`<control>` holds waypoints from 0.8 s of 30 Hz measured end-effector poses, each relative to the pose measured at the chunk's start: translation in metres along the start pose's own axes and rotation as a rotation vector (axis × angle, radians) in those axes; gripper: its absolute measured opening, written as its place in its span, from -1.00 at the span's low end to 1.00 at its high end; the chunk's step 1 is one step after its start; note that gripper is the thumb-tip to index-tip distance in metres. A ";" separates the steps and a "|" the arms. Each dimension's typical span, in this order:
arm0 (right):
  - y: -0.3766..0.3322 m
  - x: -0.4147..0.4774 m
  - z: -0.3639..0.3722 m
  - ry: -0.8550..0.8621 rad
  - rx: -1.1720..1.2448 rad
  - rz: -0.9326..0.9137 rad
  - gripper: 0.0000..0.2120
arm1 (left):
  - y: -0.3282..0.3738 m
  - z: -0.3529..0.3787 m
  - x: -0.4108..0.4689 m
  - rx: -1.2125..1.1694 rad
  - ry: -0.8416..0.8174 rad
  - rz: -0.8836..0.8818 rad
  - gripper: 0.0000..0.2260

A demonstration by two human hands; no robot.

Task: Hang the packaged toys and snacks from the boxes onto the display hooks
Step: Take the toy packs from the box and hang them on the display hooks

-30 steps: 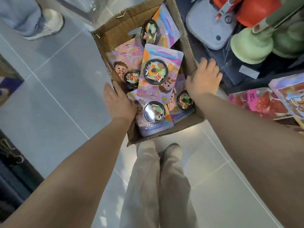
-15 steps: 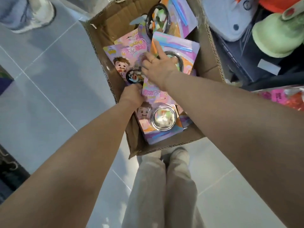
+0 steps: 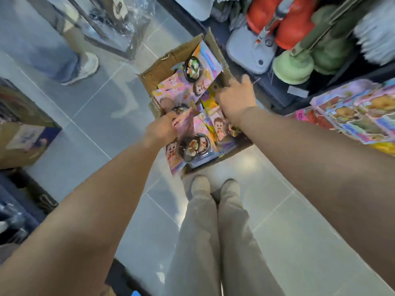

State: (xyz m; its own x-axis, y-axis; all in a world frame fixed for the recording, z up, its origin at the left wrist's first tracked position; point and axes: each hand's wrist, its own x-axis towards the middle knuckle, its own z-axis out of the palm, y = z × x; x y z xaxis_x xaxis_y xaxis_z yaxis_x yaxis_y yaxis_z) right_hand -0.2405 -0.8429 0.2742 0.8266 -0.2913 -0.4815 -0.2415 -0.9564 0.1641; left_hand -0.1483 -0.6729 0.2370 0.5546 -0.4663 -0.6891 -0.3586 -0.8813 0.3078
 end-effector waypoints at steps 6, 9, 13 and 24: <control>0.053 -0.104 -0.040 0.047 0.437 0.412 -0.74 | 0.066 -0.051 -0.090 0.157 0.085 0.141 -0.58; 0.076 -0.162 -0.041 0.022 0.638 0.428 -0.77 | 0.103 -0.062 -0.123 0.291 0.169 0.259 -0.69; 0.108 -0.240 -0.028 0.034 0.881 0.427 -0.79 | 0.165 -0.058 -0.162 0.385 0.208 0.403 -0.77; 0.156 -0.458 0.068 0.306 1.226 0.748 -0.87 | 0.323 0.073 -0.267 0.506 0.252 0.736 -0.83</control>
State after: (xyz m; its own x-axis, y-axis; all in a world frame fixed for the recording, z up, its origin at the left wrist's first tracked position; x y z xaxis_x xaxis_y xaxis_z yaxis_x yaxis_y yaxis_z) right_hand -0.6915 -0.8602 0.4614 0.3527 -0.8497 -0.3920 -0.7946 -0.0507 -0.6050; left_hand -0.4671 -0.8273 0.4729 0.1826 -0.9501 -0.2530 -0.9372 -0.2460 0.2472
